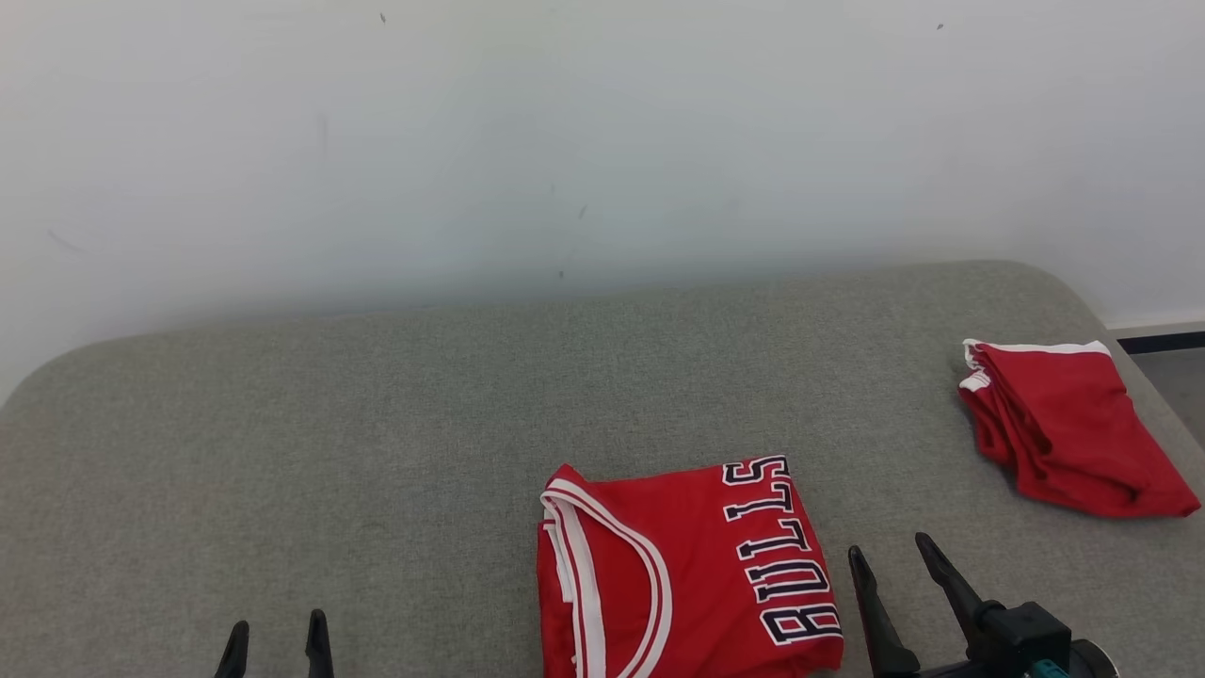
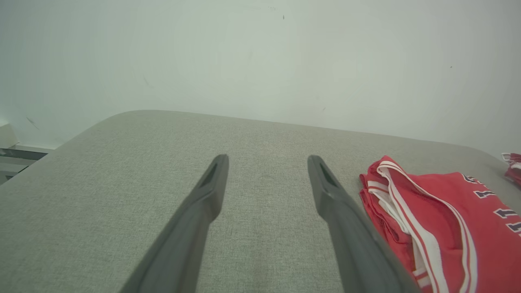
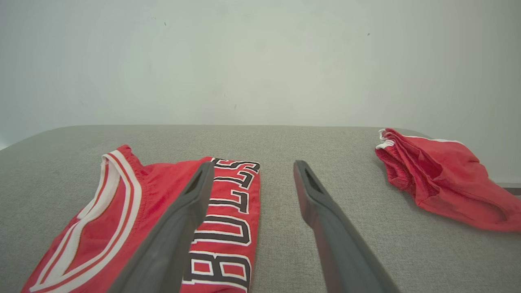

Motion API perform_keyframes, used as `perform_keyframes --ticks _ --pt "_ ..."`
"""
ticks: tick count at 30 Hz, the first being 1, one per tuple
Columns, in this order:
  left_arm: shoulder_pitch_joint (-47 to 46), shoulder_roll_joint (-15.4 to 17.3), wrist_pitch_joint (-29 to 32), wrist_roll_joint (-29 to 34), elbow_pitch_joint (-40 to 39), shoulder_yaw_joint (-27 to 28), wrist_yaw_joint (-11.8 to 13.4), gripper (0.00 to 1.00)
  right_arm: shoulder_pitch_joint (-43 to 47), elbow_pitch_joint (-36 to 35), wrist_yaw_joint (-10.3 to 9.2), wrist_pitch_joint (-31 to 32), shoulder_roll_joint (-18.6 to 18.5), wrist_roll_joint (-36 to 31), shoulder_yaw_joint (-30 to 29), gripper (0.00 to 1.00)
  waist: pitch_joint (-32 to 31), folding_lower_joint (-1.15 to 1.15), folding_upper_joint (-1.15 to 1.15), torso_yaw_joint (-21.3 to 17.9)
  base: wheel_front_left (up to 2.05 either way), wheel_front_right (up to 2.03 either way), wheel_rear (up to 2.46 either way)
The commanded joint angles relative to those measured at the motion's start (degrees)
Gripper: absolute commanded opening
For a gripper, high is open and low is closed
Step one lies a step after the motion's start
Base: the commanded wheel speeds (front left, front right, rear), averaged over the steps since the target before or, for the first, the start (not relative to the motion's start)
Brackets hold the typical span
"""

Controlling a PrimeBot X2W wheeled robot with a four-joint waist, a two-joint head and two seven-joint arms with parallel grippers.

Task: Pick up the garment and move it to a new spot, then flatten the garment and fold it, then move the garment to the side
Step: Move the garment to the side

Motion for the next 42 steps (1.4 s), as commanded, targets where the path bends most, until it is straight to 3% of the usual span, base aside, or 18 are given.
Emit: perform_keyframes --ticks 1,20,27,37,42 --pt "0.76 -0.02 -0.09 0.09 -0.05 0.17 0.01 1.0 0.44 -0.27 -0.17 -0.35 0.17 0.28 -0.08 1.0 0.08 0.0 0.0 -0.11 0.0 0.0 0.0" --pt "0.74 -0.01 -0.1 -1.13 -0.92 -1.04 0.95 1.0 -0.07 -0.77 -0.17 -0.68 0.45 0.16 -0.72 1.0 0.64 0.0 0.0 0.16 0.0 0.0 0.0" --pt "-0.38 -0.02 -0.1 -1.09 -1.25 -2.3 1.04 1.0 -2.8 -0.64 -0.17 0.33 -1.15 0.42 -0.72 1.0 1.75 0.0 0.0 1.56 0.0 0.0 0.0" --pt "-2.79 -0.01 -0.09 -0.22 -0.8 -4.09 0.15 1.0 -10.43 8.81 -0.17 14.41 -3.79 3.43 1.49 1.0 4.8 0.0 0.0 4.79 0.0 0.0 0.0" --pt "-3.41 -0.01 -0.09 -0.13 -0.44 -4.75 -0.14 1.0 -12.64 13.29 -0.17 17.47 -5.09 3.56 2.84 1.0 5.86 0.0 0.0 6.11 0.0 0.0 0.0"
